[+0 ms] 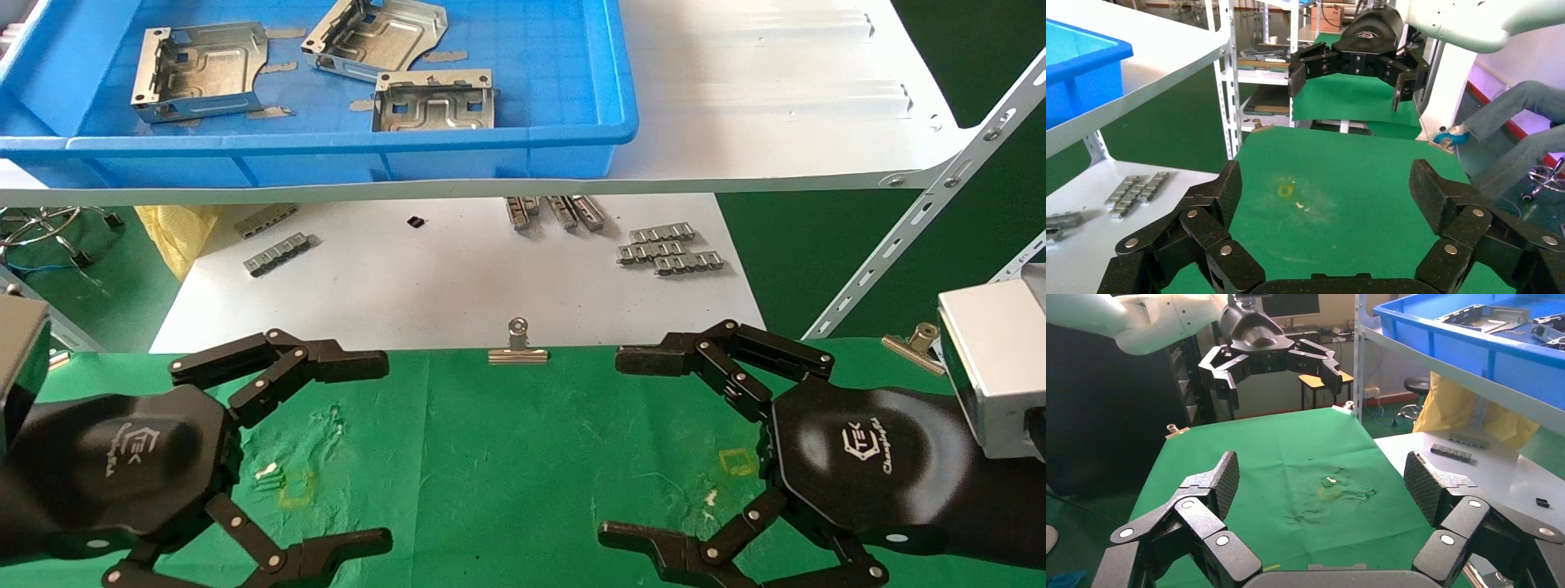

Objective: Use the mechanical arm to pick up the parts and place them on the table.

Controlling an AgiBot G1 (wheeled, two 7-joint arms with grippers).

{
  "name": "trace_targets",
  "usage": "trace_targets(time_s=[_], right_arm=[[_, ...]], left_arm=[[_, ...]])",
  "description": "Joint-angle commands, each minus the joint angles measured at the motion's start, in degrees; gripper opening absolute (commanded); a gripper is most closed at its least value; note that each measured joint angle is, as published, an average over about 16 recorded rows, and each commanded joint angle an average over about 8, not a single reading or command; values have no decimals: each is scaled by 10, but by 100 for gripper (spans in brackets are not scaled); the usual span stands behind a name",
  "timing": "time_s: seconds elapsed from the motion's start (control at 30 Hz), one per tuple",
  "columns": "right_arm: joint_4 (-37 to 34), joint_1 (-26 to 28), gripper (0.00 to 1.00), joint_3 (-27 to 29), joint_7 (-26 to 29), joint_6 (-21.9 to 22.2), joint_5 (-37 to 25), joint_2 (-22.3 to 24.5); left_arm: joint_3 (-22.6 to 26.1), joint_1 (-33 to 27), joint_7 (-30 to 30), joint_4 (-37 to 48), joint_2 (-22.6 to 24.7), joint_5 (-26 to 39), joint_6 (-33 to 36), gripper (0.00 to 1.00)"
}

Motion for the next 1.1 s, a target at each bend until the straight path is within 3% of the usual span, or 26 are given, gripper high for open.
trace_targets(time_s=[0.03, 0.23, 0.5, 1.1], right_arm=[[0, 0, 100, 0, 0, 0, 0, 0], [0, 0, 100, 0, 0, 0, 0, 0], [0, 0, 0, 0, 0, 0, 0, 0], [0, 0, 0, 0, 0, 0, 0, 0]], left_arm=[[0, 0, 0, 0, 0, 0, 0, 100], [0, 0, 0, 0, 0, 0, 0, 100], [0, 0, 0, 0, 0, 0, 0, 100], [0, 0, 0, 0, 0, 0, 0, 100]])
